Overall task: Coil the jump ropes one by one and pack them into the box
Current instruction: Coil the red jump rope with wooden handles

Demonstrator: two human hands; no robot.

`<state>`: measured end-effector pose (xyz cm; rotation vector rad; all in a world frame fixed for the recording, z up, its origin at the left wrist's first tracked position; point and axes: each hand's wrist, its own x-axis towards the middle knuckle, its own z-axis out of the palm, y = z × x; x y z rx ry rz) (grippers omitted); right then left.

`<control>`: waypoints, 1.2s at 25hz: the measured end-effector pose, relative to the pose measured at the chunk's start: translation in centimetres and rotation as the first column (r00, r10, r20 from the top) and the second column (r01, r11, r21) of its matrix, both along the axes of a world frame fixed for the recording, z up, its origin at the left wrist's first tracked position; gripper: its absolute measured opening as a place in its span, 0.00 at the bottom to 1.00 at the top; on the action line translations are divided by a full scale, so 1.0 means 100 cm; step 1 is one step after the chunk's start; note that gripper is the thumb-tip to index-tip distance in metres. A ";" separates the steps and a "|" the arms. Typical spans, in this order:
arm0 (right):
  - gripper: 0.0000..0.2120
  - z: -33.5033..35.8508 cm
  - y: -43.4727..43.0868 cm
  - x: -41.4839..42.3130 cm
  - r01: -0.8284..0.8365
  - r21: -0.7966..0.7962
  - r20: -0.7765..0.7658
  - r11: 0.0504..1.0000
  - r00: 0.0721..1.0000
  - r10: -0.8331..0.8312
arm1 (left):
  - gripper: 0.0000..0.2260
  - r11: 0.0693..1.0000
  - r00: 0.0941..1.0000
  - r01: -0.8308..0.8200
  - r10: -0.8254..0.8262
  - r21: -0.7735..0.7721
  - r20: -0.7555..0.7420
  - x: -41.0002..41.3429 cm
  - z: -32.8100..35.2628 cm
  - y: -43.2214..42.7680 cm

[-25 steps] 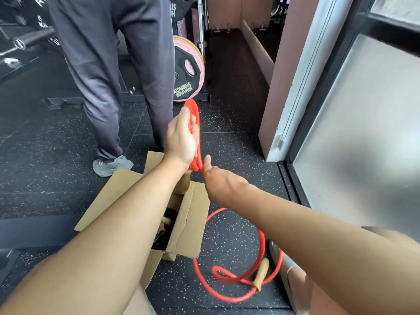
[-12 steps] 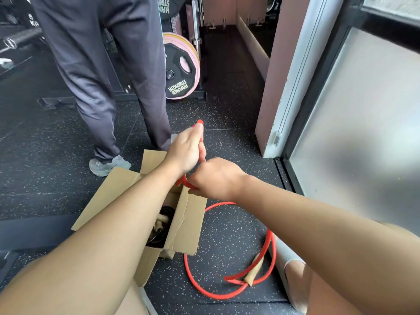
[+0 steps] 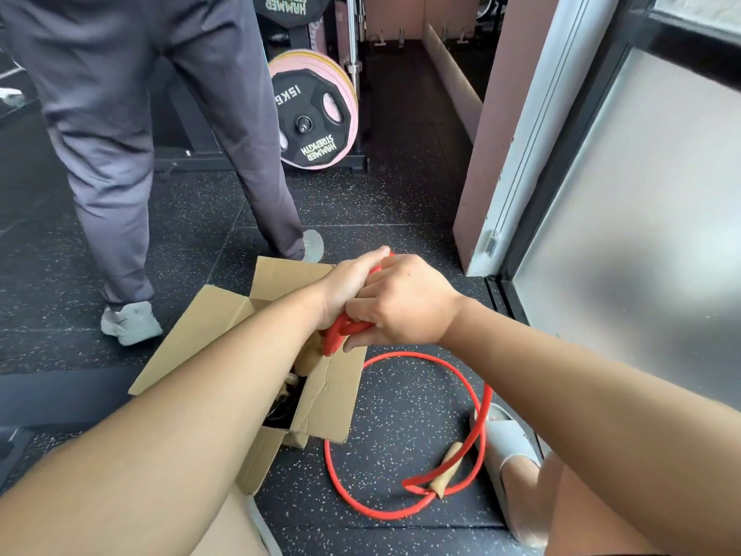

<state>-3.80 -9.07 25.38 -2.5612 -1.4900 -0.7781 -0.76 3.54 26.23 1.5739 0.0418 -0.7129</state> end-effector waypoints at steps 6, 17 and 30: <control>0.17 -0.009 0.007 -0.004 0.135 -0.001 -0.122 0.991 0.983 -0.134 | 0.17 0.922 0.941 -0.289 0.323 -0.256 0.101 0.013 0.017 0.017; 0.12 -0.014 0.029 -0.015 0.370 -0.290 -0.392 0.883 0.795 -0.462 | 0.18 0.767 0.924 -0.262 0.375 -0.585 0.078 0.039 0.039 0.042; 0.09 0.011 0.030 -0.021 0.053 -0.216 -0.276 0.975 0.954 -0.113 | 0.15 0.927 0.934 -0.270 0.318 -0.262 0.162 0.026 0.017 0.004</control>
